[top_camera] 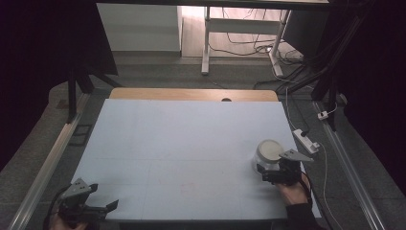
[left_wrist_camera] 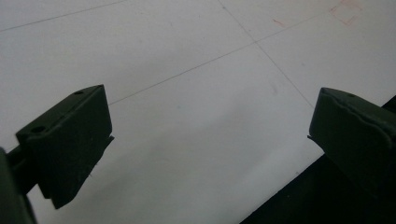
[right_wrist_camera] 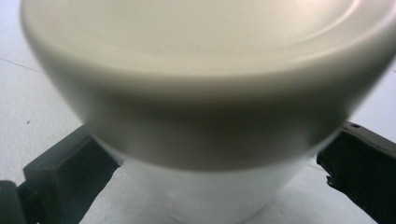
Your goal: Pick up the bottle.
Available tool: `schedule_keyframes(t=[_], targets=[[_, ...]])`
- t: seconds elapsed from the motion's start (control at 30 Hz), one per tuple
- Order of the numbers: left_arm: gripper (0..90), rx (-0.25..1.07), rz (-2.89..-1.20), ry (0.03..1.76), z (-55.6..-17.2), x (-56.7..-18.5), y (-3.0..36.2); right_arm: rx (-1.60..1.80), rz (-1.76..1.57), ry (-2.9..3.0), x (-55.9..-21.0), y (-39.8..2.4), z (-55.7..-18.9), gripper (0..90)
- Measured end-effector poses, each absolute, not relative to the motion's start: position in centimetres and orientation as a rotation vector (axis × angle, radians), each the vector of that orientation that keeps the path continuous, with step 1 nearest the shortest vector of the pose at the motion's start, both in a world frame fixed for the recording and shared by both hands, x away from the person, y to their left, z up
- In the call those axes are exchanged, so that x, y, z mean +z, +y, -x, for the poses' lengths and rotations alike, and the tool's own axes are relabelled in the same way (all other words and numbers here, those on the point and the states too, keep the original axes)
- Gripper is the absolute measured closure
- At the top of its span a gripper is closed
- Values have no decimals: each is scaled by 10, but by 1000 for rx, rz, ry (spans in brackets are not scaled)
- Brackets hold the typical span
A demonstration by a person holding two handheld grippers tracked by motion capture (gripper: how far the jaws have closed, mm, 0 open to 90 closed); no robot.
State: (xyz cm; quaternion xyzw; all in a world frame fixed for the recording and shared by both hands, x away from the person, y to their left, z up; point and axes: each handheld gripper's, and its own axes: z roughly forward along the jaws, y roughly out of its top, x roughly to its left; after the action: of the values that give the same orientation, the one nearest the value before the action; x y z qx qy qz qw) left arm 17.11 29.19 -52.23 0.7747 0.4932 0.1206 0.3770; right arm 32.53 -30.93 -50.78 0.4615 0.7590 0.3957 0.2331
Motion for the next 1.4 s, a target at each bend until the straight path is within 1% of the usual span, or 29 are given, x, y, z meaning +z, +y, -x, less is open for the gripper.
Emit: schedule_keyframes(t=[0.67, 0.8, 1.4], targets=[[5, 299, -1979, 1258, -171, -522, 293, 1101, -1230, 2114, -511, -302, -340, 0], [6, 297, -1979, 1257, -171, -522, 293, 1103, -1223, 2124, -511, -303, -340, 47], [13, 295, -1978, 1259, -172, -522, 293, 1074, -1190, 2126, -508, -301, -338, 64]])
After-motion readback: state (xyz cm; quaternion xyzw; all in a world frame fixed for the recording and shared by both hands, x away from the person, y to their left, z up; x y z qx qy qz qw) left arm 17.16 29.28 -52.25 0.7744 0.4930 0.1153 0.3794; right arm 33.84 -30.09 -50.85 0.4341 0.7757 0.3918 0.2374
